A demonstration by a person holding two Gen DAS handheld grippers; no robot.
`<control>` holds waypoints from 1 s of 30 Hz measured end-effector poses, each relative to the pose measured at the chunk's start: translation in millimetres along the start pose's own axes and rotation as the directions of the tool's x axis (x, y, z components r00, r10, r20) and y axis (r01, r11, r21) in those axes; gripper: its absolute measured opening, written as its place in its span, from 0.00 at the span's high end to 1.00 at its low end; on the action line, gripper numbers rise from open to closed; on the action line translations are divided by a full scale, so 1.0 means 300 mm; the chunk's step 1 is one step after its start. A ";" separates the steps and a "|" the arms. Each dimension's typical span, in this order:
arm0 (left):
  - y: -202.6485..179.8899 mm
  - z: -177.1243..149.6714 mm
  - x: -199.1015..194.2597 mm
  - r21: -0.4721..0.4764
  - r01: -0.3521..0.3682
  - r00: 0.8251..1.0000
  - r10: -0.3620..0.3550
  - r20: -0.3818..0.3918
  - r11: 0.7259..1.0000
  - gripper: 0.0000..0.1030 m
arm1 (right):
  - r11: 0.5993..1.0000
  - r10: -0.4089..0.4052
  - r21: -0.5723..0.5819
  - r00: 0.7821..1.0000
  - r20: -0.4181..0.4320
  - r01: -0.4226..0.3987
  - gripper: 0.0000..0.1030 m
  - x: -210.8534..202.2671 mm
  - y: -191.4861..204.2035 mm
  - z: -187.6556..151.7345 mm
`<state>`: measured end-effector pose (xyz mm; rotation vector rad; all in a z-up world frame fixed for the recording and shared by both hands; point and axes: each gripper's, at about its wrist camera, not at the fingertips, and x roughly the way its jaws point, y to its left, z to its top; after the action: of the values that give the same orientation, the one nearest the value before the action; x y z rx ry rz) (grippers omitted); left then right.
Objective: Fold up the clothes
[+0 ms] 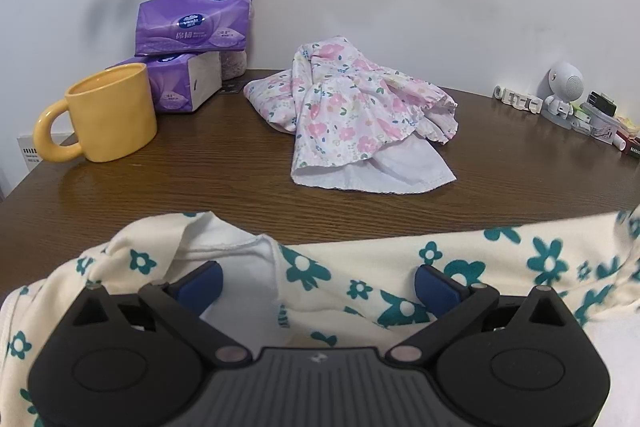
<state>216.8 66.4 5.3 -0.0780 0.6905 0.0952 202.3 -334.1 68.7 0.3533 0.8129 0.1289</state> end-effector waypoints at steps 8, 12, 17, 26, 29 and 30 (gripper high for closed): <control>0.003 -0.002 -0.001 -0.005 0.004 1.000 -0.004 0.003 1.000 0.00 | 0.997 -0.032 0.071 0.999 -0.023 0.033 0.98 0.182 -0.069 -0.036; 0.002 -0.002 -0.001 -0.004 0.003 1.000 -0.003 0.003 1.000 0.00 | 0.999 -0.043 0.019 0.999 -0.011 0.043 0.95 0.186 -0.062 -0.030; 0.003 -0.001 -0.002 -0.002 0.002 1.000 -0.002 0.002 1.000 0.00 | 0.992 -0.122 -0.022 0.988 0.091 0.124 0.82 0.111 -0.046 0.006; 0.002 -0.001 -0.002 -0.001 0.001 1.000 -0.001 0.002 1.000 0.00 | 0.956 0.073 -0.288 0.995 0.061 -0.053 0.82 0.146 0.168 -0.007; 0.003 -0.002 -0.001 0.000 0.001 1.000 -0.001 0.002 1.000 0.00 | 0.911 0.140 -0.396 0.990 0.032 -0.116 0.82 0.196 0.266 -0.035; 0.003 -0.001 -0.001 0.001 0.000 1.000 0.000 0.002 1.000 0.00 | 0.892 0.162 -0.431 0.986 0.026 -0.135 0.82 0.209 0.296 -0.046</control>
<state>216.2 67.2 5.1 -0.0769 0.6888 0.0947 236.9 -232.3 48.6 0.0009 0.6737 0.4323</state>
